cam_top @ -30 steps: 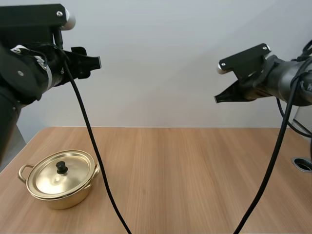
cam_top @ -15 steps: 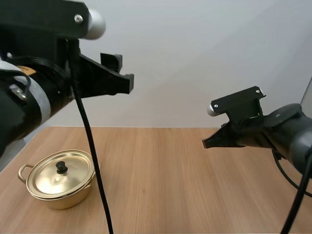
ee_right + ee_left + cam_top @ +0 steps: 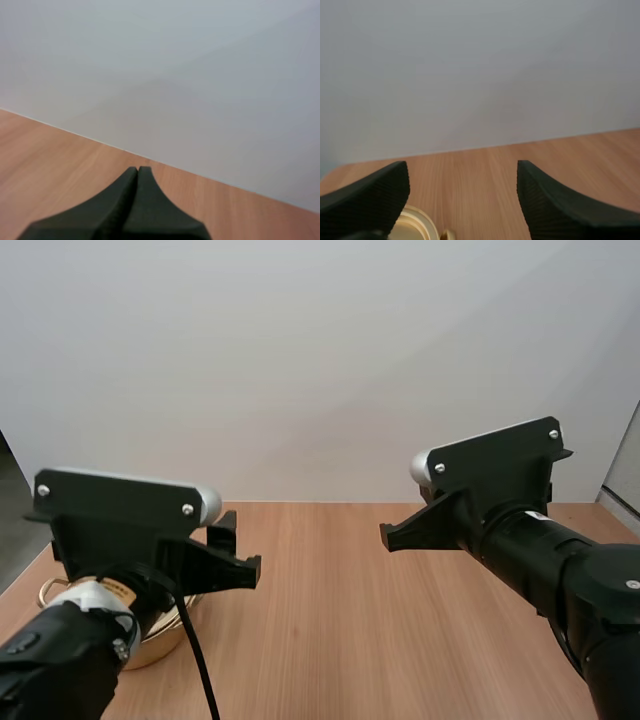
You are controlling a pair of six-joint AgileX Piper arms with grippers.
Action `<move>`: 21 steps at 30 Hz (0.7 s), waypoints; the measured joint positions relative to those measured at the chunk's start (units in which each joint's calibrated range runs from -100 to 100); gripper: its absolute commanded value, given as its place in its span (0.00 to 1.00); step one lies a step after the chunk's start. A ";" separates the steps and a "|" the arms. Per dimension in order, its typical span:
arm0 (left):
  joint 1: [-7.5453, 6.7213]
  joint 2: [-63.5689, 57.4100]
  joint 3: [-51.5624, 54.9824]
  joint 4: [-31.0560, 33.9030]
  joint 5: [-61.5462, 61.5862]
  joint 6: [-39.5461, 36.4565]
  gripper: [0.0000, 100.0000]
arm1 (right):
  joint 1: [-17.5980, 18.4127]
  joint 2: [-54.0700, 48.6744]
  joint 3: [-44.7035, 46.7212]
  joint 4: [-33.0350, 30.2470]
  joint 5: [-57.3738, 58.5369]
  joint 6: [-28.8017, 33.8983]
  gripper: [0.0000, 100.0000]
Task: Open the pot, put the car inside, and close it
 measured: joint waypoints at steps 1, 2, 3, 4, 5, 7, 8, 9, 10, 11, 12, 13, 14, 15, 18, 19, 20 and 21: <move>0.00 -0.38 2.12 2.27 0.63 -1.84 1.00 | 0.00 -0.45 0.00 1.18 0.96 2.29 0.00; 0.00 -0.61 4.21 4.05 0.62 -3.42 1.00 | 0.00 -0.29 0.61 1.45 0.60 4.78 0.00; 0.51 -0.72 8.42 7.62 -0.75 -6.52 1.00 | 0.00 -0.16 1.21 1.19 -0.45 6.01 0.00; 1.54 -0.72 12.61 10.84 -4.72 -9.30 1.00 | 0.00 -0.16 2.00 0.18 -2.45 7.10 0.00; 1.78 -0.72 13.02 11.57 -5.17 -9.91 1.00 | 0.00 -0.16 2.15 -0.24 -3.21 7.34 0.00; 2.55 -0.72 15.56 13.29 -8.38 -11.82 1.00 | 0.00 -0.16 3.03 -1.38 -5.66 7.99 0.00; 3.01 -0.72 17.14 15.15 -10.52 -13.06 1.00 | 0.00 -0.16 4.92 -4.56 -11.45 7.99 0.00; 3.71 -0.72 20.58 18.72 -16.55 -16.45 1.00 | 0.00 -0.16 5.81 -5.31 -13.46 7.73 0.00; 3.80 -0.72 21.87 21.24 -19.91 -18.33 1.00 | 0.00 -0.16 6.68 -6.13 -14.97 7.61 0.00; 3.53 -0.72 22.46 22.95 -22.50 -19.90 1.00 | 0.00 -0.16 7.30 -7.20 -16.53 7.61 0.00; 3.35 -0.72 22.74 24.43 -24.78 -21.11 1.00 | 0.00 -0.16 7.85 -8.23 -17.93 7.61 0.00; 3.26 -0.72 22.74 26.19 -26.63 -22.68 1.00 | 0.00 -0.16 8.18 -8.74 -18.96 7.72 0.00; 3.23 -0.72 22.74 28.03 -27.88 -24.23 1.00 | 0.00 -0.16 8.51 -9.27 -19.68 7.72 0.00; 3.17 -0.72 22.74 29.42 -28.28 -25.77 1.00 | 0.00 -0.16 8.85 -9.35 -20.01 7.72 0.00; 3.17 -1.80 22.74 34.85 -27.73 -30.14 1.00 | 0.00 -0.16 9.36 -9.08 -19.92 7.72 0.00; 3.17 -1.86 22.74 36.56 -26.33 -31.69 1.00 | 0.00 -0.16 9.67 -9.08 -19.92 7.72 0.00; 3.17 -1.95 22.74 38.36 -24.36 -33.22 1.00 | 0.00 -0.16 9.67 -9.08 -19.92 7.72 0.00; 3.17 -1.95 22.74 39.67 -21.95 -34.77 1.00 | 0.00 -0.16 9.67 -9.08 -19.92 7.72 0.00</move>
